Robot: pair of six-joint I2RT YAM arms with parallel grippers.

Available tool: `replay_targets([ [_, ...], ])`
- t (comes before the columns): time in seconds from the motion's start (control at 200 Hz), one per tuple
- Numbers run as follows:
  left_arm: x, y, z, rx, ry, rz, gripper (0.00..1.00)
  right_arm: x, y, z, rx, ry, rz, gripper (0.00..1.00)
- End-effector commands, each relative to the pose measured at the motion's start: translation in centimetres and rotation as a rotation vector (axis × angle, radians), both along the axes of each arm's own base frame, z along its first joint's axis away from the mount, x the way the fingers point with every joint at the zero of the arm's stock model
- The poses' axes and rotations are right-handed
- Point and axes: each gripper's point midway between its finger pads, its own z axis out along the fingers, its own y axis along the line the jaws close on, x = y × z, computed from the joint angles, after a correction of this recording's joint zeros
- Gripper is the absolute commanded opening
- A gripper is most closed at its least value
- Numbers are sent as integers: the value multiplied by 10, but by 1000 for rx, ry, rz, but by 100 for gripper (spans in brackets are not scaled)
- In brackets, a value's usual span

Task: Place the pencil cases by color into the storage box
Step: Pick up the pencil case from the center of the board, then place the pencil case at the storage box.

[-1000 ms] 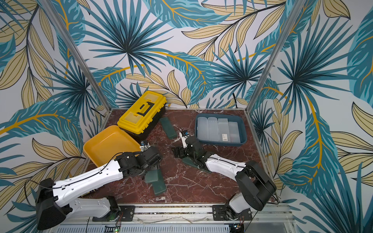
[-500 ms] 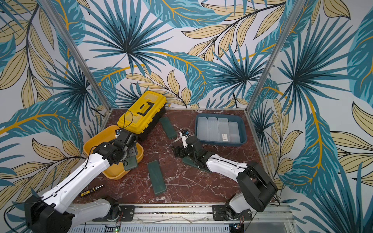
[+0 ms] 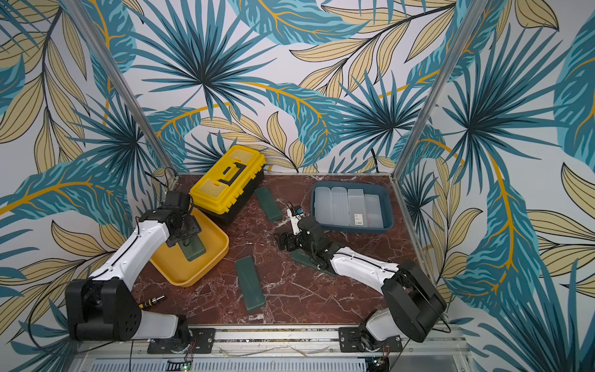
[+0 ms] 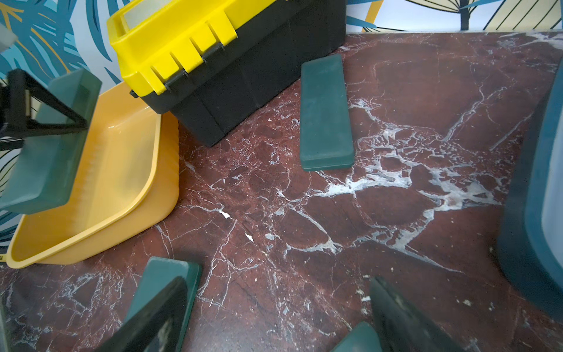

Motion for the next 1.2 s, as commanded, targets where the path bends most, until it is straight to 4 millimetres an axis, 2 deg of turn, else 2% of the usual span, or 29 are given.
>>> replay_targets([
  [0.0, 36, 9, 11, -69, -77, 10, 62, -3, -5, 4, -5, -20, -5, 93],
  [0.155, 55, 22, -12, -125, -35, 46, 62, -2, -4, 3, -5, -18, -2, 93],
  [0.29, 69, 28, -20, -130, -41, 57, 62, -1, -4, 2, -10, -17, -5, 93],
  [0.521, 86, 37, -49, -152, -20, 108, 64, 0, -4, 0, -16, -13, -5, 93],
  [0.886, 103, 46, -58, -145, -44, 141, 64, 2, 3, -2, -8, 6, 11, 93],
  [1.197, 111, 51, -76, -147, -14, 155, 66, 3, 4, 3, -9, 2, 13, 93],
])
